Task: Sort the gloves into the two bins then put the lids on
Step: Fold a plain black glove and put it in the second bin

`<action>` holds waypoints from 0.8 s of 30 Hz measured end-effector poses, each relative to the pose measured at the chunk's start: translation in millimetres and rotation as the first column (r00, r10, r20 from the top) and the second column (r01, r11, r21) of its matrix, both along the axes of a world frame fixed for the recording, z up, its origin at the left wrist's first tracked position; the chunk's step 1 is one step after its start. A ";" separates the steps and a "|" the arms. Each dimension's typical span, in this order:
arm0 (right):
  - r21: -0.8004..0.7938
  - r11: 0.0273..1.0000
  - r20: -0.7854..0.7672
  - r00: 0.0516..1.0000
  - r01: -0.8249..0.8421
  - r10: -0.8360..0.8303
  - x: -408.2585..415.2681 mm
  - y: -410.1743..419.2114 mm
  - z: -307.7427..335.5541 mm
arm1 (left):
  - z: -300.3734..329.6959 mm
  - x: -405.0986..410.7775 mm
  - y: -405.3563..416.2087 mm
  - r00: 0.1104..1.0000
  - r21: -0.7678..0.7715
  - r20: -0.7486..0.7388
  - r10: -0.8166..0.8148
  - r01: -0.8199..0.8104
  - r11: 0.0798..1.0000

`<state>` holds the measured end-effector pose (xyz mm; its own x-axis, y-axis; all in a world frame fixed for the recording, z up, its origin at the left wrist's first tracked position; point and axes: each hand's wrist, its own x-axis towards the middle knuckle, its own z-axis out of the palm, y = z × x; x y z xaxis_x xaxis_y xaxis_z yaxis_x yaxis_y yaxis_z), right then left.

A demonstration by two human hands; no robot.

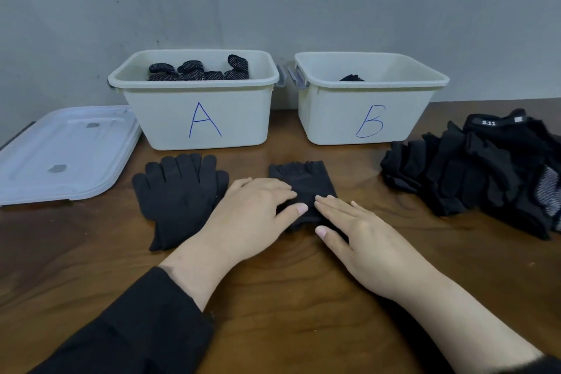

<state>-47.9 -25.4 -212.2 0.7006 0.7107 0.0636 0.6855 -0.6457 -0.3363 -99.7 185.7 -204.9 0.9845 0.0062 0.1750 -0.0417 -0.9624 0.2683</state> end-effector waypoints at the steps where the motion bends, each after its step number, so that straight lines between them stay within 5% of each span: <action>1: -0.011 1.000 0.001 1.000 0.002 -0.002 -0.2 0.0 0.0 | 0.6 0.2 0.9 1.000 0.012 0.012 0.025 -0.026 1.000; 6: -0.041 0.999 0.010 1.000 0.025 -0.024 -0.4 -0.7 -0.9 | 2.1 -1.6 -3.9 0.998 0.076 0.030 -0.055 0.053 0.996; 17: 0.020 1.000 0.021 1.000 0.002 -0.002 5.7 -4.5 -3.2 | -1.7 -3.7 -8.9 0.996 0.065 0.075 0.046 -0.051 0.997; 20: 0.228 0.971 0.010 0.997 0.077 -0.081 4.4 -7.3 -0.1 | 2.0 -7.2 -14.2 0.975 0.022 0.218 0.045 -0.051 0.998; 24: 0.564 0.791 -0.039 0.964 0.238 -0.262 9.8 -17.4 1.6 | 6.0 -6.9 -39.6 0.930 -0.062 0.366 0.032 -0.010 0.998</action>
